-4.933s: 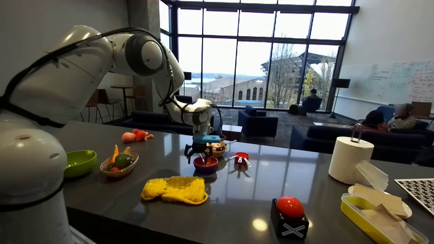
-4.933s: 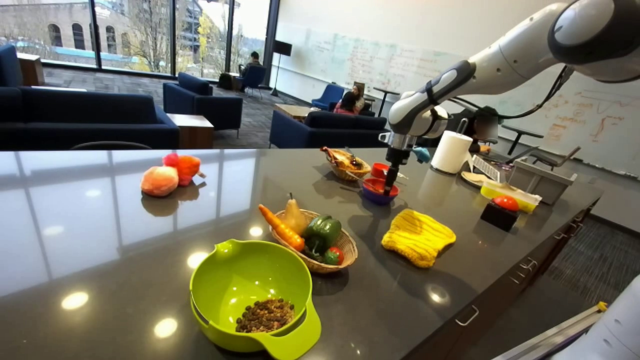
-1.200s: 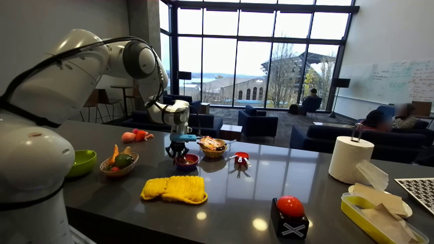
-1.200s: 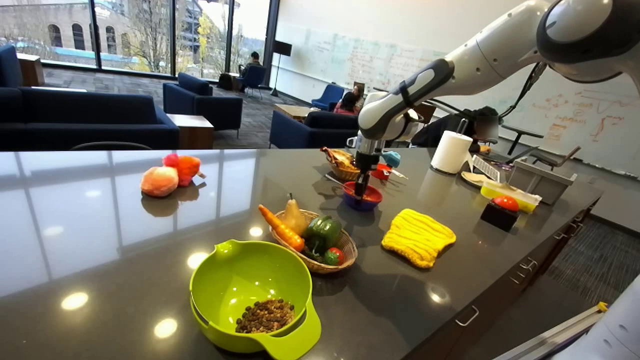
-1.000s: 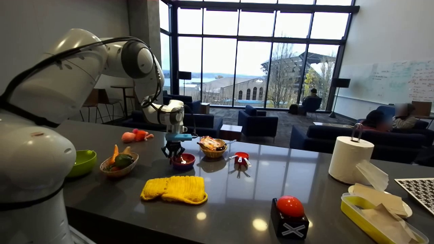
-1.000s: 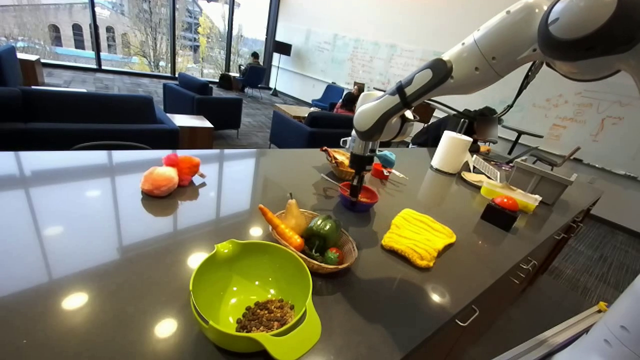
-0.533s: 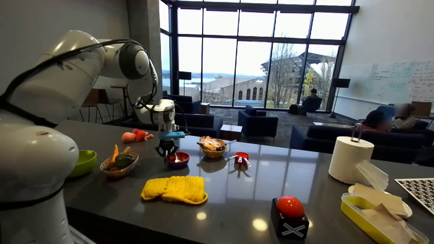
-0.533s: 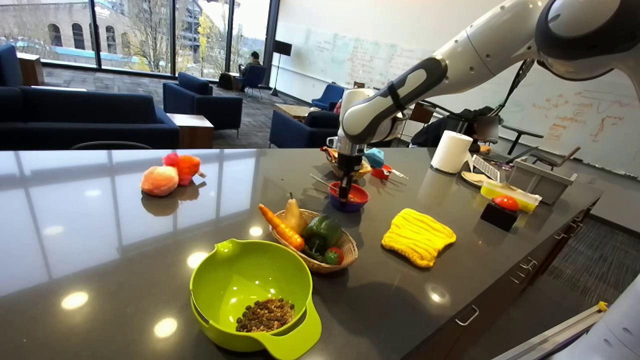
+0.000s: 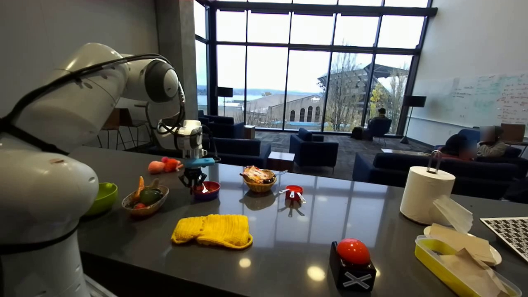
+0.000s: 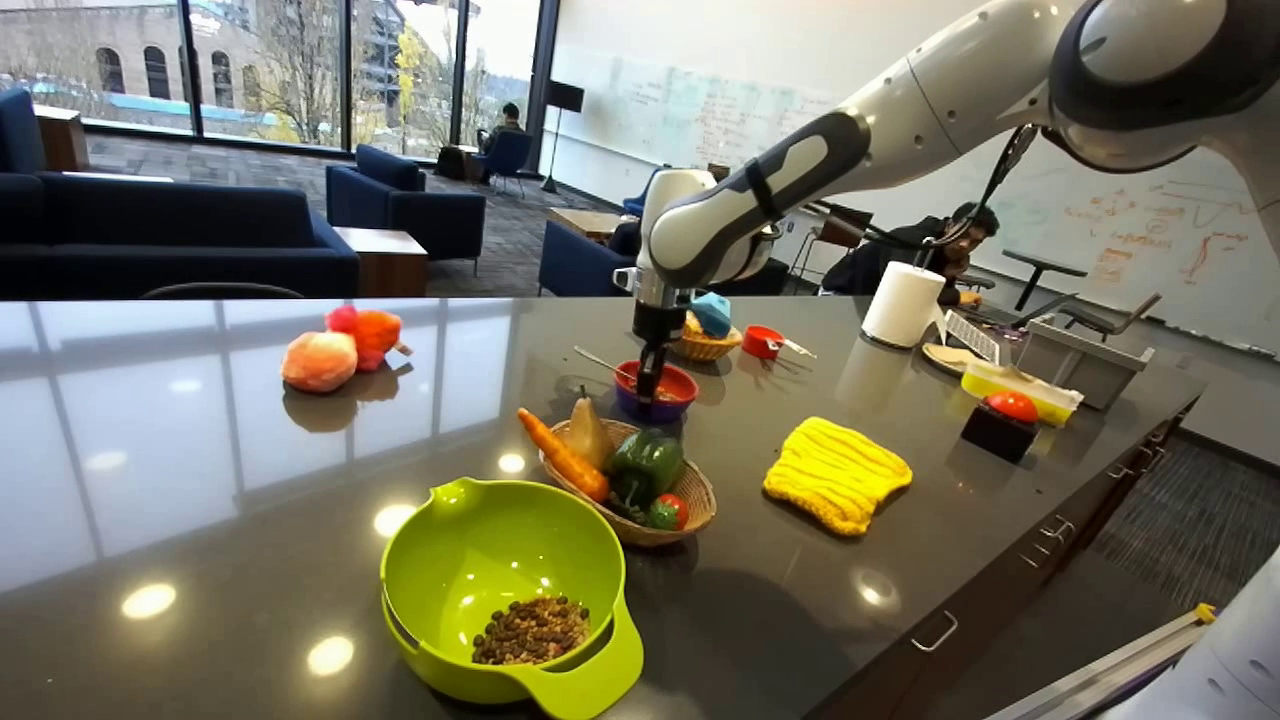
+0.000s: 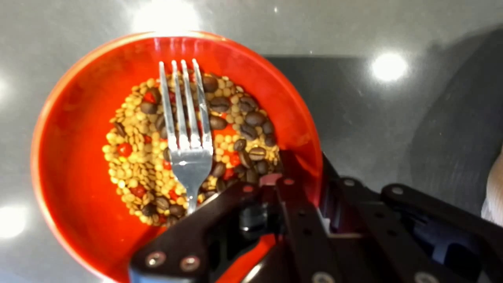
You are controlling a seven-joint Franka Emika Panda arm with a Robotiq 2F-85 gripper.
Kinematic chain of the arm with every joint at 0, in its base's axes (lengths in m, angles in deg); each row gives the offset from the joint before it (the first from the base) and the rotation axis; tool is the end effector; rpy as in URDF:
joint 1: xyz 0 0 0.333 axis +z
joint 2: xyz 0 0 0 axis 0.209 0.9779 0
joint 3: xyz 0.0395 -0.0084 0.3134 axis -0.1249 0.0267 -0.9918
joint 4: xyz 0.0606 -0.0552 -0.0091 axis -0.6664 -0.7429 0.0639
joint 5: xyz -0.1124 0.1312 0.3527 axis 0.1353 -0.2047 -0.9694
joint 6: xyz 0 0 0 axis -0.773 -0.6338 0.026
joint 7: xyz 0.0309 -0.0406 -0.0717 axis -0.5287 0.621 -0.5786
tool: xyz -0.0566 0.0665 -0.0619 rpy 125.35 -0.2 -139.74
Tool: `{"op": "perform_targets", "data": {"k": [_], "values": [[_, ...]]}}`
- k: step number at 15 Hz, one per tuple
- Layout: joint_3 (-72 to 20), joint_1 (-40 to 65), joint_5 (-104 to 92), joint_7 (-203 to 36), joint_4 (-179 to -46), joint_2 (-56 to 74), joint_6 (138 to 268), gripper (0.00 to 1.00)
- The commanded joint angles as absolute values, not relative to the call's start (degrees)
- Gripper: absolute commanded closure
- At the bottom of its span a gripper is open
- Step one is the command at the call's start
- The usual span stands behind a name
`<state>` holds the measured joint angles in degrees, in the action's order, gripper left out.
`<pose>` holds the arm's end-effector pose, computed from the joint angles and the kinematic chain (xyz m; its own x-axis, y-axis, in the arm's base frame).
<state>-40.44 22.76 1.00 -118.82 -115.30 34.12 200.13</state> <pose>0.6344 0.2275 0.1843 0.5549 0.8292 -0.0671 0.8291 -0.5578 -0.0372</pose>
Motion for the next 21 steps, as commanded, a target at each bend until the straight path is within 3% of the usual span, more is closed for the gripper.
{"op": "perform_targets", "data": {"k": [1, 2, 3, 6, 14, 21], "values": [[-41.2, 24.5, 2.6, -116.8, -111.6, 38.4, 201.6, 0.96], [-41.0, 24.3, 2.7, -117.1, -111.8, 38.0, 201.5, 0.88], [-40.9, 24.2, 2.8, -117.2, -111.9, 37.7, 201.3, 0.6], [-40.7, 23.7, 2.7, -117.1, -112.6, 36.4, 200.5, 0.56], [-40.4, 20.7, 1.7, -115.9, -116.0, 32.0, 199.8, 0.03], [-41.1, 20.3, 0.6, -114.1, -120.5, 24.4, 198.9, 0.0]]}}
